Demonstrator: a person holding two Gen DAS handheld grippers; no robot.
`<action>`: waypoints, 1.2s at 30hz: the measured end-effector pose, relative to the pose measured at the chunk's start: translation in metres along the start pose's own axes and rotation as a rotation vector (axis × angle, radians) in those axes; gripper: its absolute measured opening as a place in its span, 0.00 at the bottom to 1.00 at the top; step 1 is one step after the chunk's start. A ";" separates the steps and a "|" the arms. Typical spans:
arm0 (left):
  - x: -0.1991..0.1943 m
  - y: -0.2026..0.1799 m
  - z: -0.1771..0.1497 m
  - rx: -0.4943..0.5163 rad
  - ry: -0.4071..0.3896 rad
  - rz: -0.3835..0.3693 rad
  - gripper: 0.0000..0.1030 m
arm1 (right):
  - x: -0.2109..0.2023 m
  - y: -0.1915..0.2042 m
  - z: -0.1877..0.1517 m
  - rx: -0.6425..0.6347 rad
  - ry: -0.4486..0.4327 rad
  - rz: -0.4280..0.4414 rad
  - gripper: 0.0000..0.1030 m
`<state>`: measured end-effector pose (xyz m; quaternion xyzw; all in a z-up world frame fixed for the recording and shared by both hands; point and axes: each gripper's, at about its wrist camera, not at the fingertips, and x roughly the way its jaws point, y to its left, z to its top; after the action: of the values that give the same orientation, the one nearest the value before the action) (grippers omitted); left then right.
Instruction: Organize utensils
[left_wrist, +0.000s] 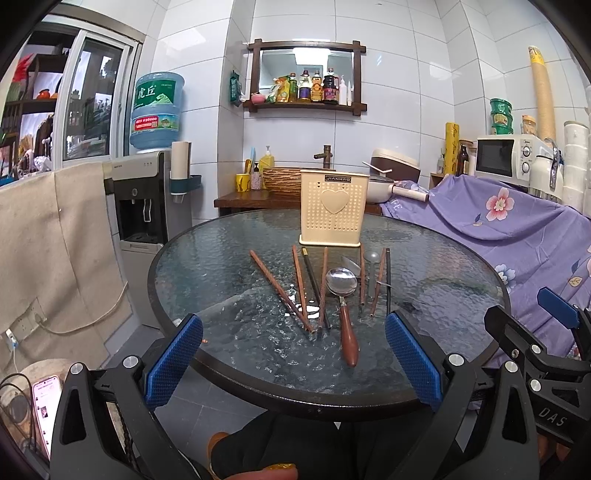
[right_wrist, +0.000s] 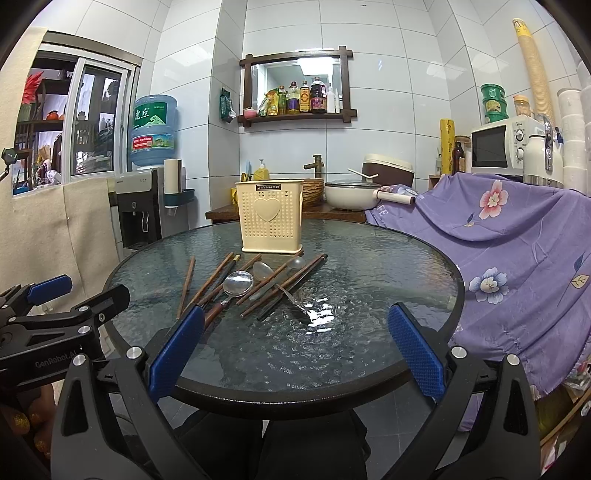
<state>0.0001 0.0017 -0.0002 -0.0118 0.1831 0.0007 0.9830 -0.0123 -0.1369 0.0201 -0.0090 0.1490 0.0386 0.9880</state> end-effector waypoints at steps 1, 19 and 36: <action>0.000 0.000 0.000 0.000 0.001 -0.001 0.94 | 0.000 0.000 0.000 0.000 -0.001 0.000 0.95; 0.000 0.000 0.000 0.000 -0.003 0.001 0.94 | 0.001 0.001 -0.001 -0.002 -0.002 -0.001 0.95; 0.001 0.000 0.000 0.001 -0.003 0.003 0.94 | 0.001 0.003 -0.001 -0.003 -0.001 0.002 0.95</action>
<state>0.0007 0.0017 -0.0003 -0.0113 0.1815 0.0021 0.9833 -0.0115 -0.1342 0.0192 -0.0102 0.1483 0.0400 0.9881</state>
